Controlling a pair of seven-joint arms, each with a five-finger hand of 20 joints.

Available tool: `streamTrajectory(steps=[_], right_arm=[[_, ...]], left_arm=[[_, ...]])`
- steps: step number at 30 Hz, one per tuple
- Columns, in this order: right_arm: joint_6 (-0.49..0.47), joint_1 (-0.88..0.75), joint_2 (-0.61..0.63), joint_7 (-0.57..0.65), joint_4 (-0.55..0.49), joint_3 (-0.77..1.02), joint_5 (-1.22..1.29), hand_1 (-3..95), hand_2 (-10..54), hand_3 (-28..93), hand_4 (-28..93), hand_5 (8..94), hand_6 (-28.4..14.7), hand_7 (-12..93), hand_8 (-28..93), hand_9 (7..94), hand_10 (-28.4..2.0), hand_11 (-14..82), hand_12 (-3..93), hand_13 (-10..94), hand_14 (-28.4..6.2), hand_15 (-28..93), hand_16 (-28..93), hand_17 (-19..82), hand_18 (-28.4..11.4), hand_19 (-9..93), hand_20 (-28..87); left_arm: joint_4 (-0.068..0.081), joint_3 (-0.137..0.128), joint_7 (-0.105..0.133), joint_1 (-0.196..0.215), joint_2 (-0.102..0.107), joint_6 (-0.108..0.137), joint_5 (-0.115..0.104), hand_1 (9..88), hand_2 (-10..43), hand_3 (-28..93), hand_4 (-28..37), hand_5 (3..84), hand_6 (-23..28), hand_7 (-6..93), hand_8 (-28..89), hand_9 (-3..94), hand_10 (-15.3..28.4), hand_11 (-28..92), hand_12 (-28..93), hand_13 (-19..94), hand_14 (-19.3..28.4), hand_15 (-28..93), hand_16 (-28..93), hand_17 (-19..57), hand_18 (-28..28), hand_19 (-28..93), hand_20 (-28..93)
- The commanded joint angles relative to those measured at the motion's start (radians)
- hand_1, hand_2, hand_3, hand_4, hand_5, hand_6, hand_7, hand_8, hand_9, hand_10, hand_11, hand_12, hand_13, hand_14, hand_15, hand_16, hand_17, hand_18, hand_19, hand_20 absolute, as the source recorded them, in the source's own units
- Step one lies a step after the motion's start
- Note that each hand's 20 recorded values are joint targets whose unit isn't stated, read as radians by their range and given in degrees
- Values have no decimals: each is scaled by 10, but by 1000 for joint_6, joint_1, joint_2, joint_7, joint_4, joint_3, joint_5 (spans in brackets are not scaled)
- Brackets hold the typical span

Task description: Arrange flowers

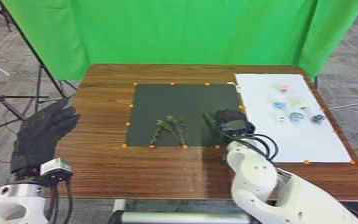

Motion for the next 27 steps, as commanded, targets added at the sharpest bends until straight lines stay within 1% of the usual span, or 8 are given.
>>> streamTrajectory(steps=[1, 4, 7, 11, 14, 20, 23, 27], right_arm=[[-44, -52, -18, -17, -25, 8, -22, 528, -81, 770, -275, 811, -48, 301, 188, 834, -137, 426, 308, 812, -76, 711, 245, 518, -228, 932, 217], [-47, -52, -24, -18, -25, 5, -22, 527, -81, 770, -273, 811, -48, 302, 187, 833, -137, 426, 308, 812, -77, 710, 245, 518, -229, 932, 217], [-71, -65, -37, -17, -32, 23, -16, 522, -83, 769, -268, 809, -46, 303, 186, 833, -138, 427, 308, 810, -78, 709, 245, 518, -228, 932, 216], [-93, -86, -43, -6, -43, 41, -18, 502, -83, 754, -252, 792, -45, 317, 178, 816, -143, 429, 302, 797, -80, 708, 246, 511, -224, 932, 193], [-107, -106, -53, -12, -51, 64, -22, 483, -91, 747, -244, 775, -47, 321, 179, 799, -152, 436, 297, 785, -85, 711, 247, 510, -221, 932, 178], [-145, -148, -70, -9, -85, 100, -19, 437, -87, 739, -231, 751, -60, 310, 178, 770, -175, 459, 263, 766, -96, 719, 244, 506, -220, 932, 155], [-171, -166, -80, -15, -99, 119, -15, 406, -78, 748, -226, 742, -71, 294, 167, 754, -185, 466, 256, 754, -101, 725, 244, 502, -221, 932, 141], [-211, -181, -94, -17, -109, 140, -12, 385, -68, 752, -221, 733, -79, 291, 121, 742, -192, 471, 251, 745, -105, 729, 240, 499, -223, 932, 124]], left_arm=[[-5, -4, -2, 11, -2, -1, 0, 237, 82, 795, -227, 415, 110, 115, -90, 354, 211, 319, 71, 229, 279, 614, -165, -89, 239, 628, -33], [-4, -5, -6, 10, -7, -4, 1, 237, 82, 795, -226, 415, 110, 115, -90, 354, 211, 318, 71, 229, 279, 614, -165, -89, 239, 628, -33], [-5, -3, 6, 16, 3, 3, -8, 238, 82, 796, -226, 415, 110, 115, -90, 354, 211, 318, 71, 229, 279, 615, -165, -89, 239, 628, -33], [-4, -5, 2, 11, 2, -1, -4, 238, 82, 795, -225, 415, 110, 114, -90, 354, 210, 317, 71, 230, 280, 615, -165, -89, 239, 628, -34], [-6, -3, 18, 19, 14, 10, -17, 238, 82, 796, -224, 415, 110, 114, -90, 355, 210, 318, 71, 229, 280, 614, -165, -89, 239, 628, -34], [-7, -9, 9, 23, 11, 9, -14, 237, 81, 800, -223, 415, 110, 115, -90, 355, 210, 319, 71, 229, 280, 614, -165, -89, 239, 628, -34], [-8, -8, 15, 23, 15, 11, -18, 237, 81, 801, -222, 414, 111, 114, -90, 355, 211, 319, 70, 229, 279, 614, -165, -89, 239, 628, -34], [-9, -11, 10, 25, 8, 8, -12, 237, 81, 801, -222, 415, 111, 114, -90, 355, 211, 319, 70, 230, 279, 615, -165, -89, 239, 628, -33]])
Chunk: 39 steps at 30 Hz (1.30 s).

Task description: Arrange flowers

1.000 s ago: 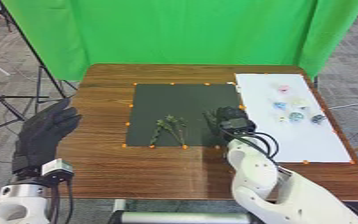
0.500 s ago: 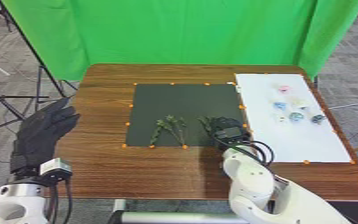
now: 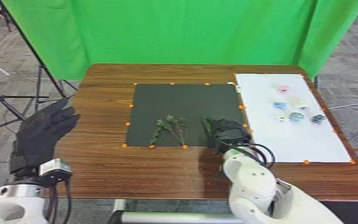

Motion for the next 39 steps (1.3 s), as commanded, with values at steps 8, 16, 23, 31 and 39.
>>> streamTrajectory(steps=[8, 16, 23, 31, 39], right_arm=[[-79, -23, -33, 0, -21, 31, -1, 338, -54, 739, -214, 712, -97, 309, -69, 714, -209, 473, 248, 725, -118, 737, 239, 490, -229, 932, 99], [-59, 37, -13, 28, 10, -3, -21, 320, -47, 726, -215, 705, -103, 306, -68, 706, -212, 475, 247, 720, -122, 740, 234, 486, -232, 932, 86], [-58, 71, -3, 46, 35, -13, -25, 320, -46, 725, -213, 698, -112, 302, -67, 694, -219, 479, 248, 714, -127, 743, 232, 482, -235, 932, 83], [-54, 105, 8, 57, 50, -11, -32, 320, -46, 728, -213, 689, -121, 295, -66, 679, -226, 481, 247, 705, -132, 745, 231, 477, -238, 932, 75], [-62, 117, 1, 53, 68, -19, -36, 330, -47, 732, -215, 688, -120, 296, -64, 678, -226, 483, 245, 704, -132, 747, 226, 477, -237, 932, 71]], left_arm=[[-7, -8, -13, 12, -11, 2, 3, 239, 81, 801, -220, 415, 110, 114, -90, 355, 210, 320, 70, 229, 279, 615, -165, -89, 239, 628, -34], [-10, -6, -4, 17, -7, 8, -1, 238, 81, 803, -217, 414, 110, 115, -90, 355, 210, 320, 70, 230, 280, 615, -165, -89, 239, 628, -34], [-11, -4, -9, 16, -12, 6, 3, 239, 80, 803, -216, 415, 110, 115, -90, 355, 211, 319, 70, 231, 280, 615, -165, -89, 239, 629, -34], [-12, -2, 4, 22, -1, 15, -8, 239, 80, 804, -216, 415, 111, 114, -90, 355, 211, 319, 70, 230, 280, 614, -165, -89, 239, 629, -35], [-10, 3, 5, 18, -2, 19, -10, 239, 80, 804, -215, 414, 110, 115, -90, 354, 210, 319, 70, 230, 279, 614, -165, -89, 239, 628, -35]])
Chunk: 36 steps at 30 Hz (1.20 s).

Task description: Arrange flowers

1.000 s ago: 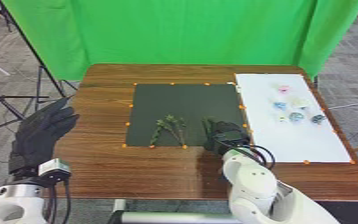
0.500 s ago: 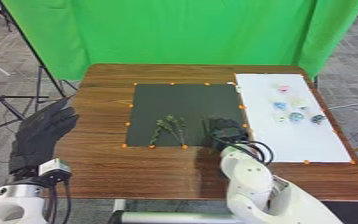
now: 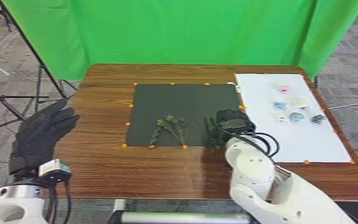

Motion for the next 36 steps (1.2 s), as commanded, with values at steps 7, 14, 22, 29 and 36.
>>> streamTrajectory(steps=[7, 14, 22, 29, 36], right_arm=[[10, 24, 3, 3, 18, -7, -28, 334, -49, 731, -215, 687, -119, 301, -65, 677, -226, 485, 245, 703, -131, 748, 224, 476, -237, 932, 69], [87, 49, 82, -10, -41, 25, -8, 329, -44, 730, -214, 685, -119, 302, -66, 670, -227, 484, 245, 700, -133, 748, 225, 470, -239, 932, 66], [183, 12, 206, -71, -76, 179, 31, 321, -30, 759, -213, 621, -126, 209, -64, 612, -251, 294, 190, 620, -168, 728, 190, 382, -258, 929, -58], [152, -44, 261, -55, -46, 292, 58, 318, -20, 772, -215, 600, -129, 185, -70, 586, -249, 234, 178, 605, -171, 727, 180, 369, -258, 931, -85], [118, -90, 280, -46, -12, 353, 66, 318, -16, 776, -215, 592, -130, 169, -70, 577, -252, 214, 174, 602, -172, 728, 177, 370, -256, 932, -89]], left_arm=[[-7, 2, -2, 10, -14, 3, 3, 240, 80, 803, -212, 415, 110, 115, -90, 355, 211, 320, 71, 231, 280, 614, -164, -89, 239, 629, -35], [-10, -7, 27, 25, 0, 15, -9, 242, 79, 802, -212, 415, 111, 115, -90, 355, 211, 319, 70, 230, 280, 614, -164, -88, 238, 628, -35], [-11, -12, 36, 37, -3, 17, -9, 239, 78, 802, -215, 415, 110, 115, -90, 355, 210, 319, 71, 230, 280, 614, -164, -89, 239, 628, -35], [-15, -6, 50, 48, 8, 26, -22, 238, 78, 796, -220, 414, 110, 114, -90, 355, 210, 318, 71, 230, 279, 614, -164, -89, 238, 628, -34], [-13, 7, 60, 45, 20, 32, -32, 236, 77, 795, -223, 414, 110, 114, -89, 355, 210, 318, 71, 229, 279, 614, -163, -89, 239, 627, -34]])
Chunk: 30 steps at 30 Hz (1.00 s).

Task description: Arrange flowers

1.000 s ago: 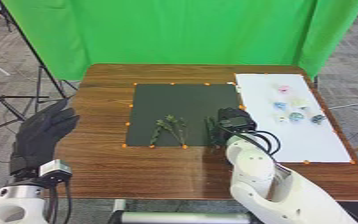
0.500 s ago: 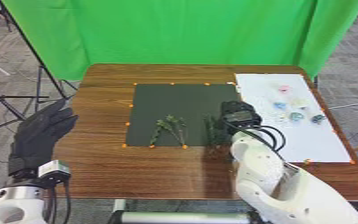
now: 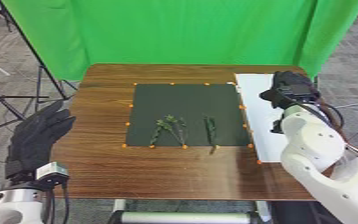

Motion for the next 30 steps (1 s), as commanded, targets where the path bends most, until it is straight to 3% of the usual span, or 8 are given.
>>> streamTrajectory(steps=[1, 7, 10, 13, 15, 24, 30], right_arm=[[-33, -49, 36, 30, 45, 47, 11, 318, -15, 776, -215, 592, -130, 168, -69, 576, -252, 213, 174, 601, -172, 728, 177, 370, -255, 932, -89], [-43, -77, 46, 36, 71, 78, 9, 316, -14, 781, -215, 585, -130, 163, -67, 569, -252, 206, 174, 601, -171, 729, 174, 369, -255, 932, -84], [-56, -105, 49, 43, 84, 107, 17, 316, -13, 782, -215, 582, -130, 161, -68, 564, -251, 203, 173, 598, -170, 730, 174, 369, -254, 932, -82], [-64, -123, 54, 49, 103, 130, 16, 315, -12, 784, -214, 579, -131, 160, -67, 559, -251, 201, 173, 598, -170, 732, 173, 369, -253, 932, -77], [-65, -119, 56, 49, 121, 131, 16, 315, -12, 786, -214, 578, -131, 160, -67, 558, -252, 201, 173, 598, -169, 732, 172, 369, -252, 932, -74], [-65, -121, 62, 15, 171, 130, 17, 316, -13, 798, -215, 570, -129, 163, -67, 548, -247, 200, 174, 597, -162, 740, 169, 371, -244, 932, -54], [-60, -102, 51, -7, 185, 96, 20, 319, -19, 811, -221, 562, -124, 172, -71, 535, -238, 203, 174, 594, -155, 746, 170, 369, -234, 932, -43]], left_arm=[[-8, 16, 19, 13, 18, 18, -21, 235, 76, 796, -223, 414, 110, 114, -89, 355, 210, 318, 71, 229, 279, 614, -163, -89, 239, 627, -34], [-8, 23, 26, 12, 29, 23, -28, 235, 76, 796, -227, 414, 110, 114, -89, 355, 210, 317, 71, 229, 279, 613, -163, -89, 239, 626, -33], [-9, 18, -1, 7, 10, 10, -11, 235, 76, 794, -228, 414, 110, 114, -89, 355, 210, 318, 72, 228, 279, 613, -163, -89, 239, 626, -33], [-9, 18, -10, 4, -1, 8, -5, 235, 76, 793, -230, 415, 110, 113, -89, 355, 210, 318, 72, 228, 279, 613, -163, -89, 239, 625, -32], [-10, 18, -1, 9, 4, 11, -9, 234, 76, 794, -230, 414, 110, 113, -89, 355, 210, 318, 72, 228, 279, 612, -163, -89, 239, 625, -32], [-9, 25, -1, 7, 7, 15, -16, 233, 76, 793, -231, 414, 110, 113, -89, 354, 210, 317, 72, 228, 279, 612, -163, -90, 239, 625, -31], [-6, 23, -17, -5, -13, 1, 0, 233, 76, 794, -231, 414, 110, 114, -89, 354, 210, 317, 72, 228, 279, 613, -163, -89, 239, 625, -31]])
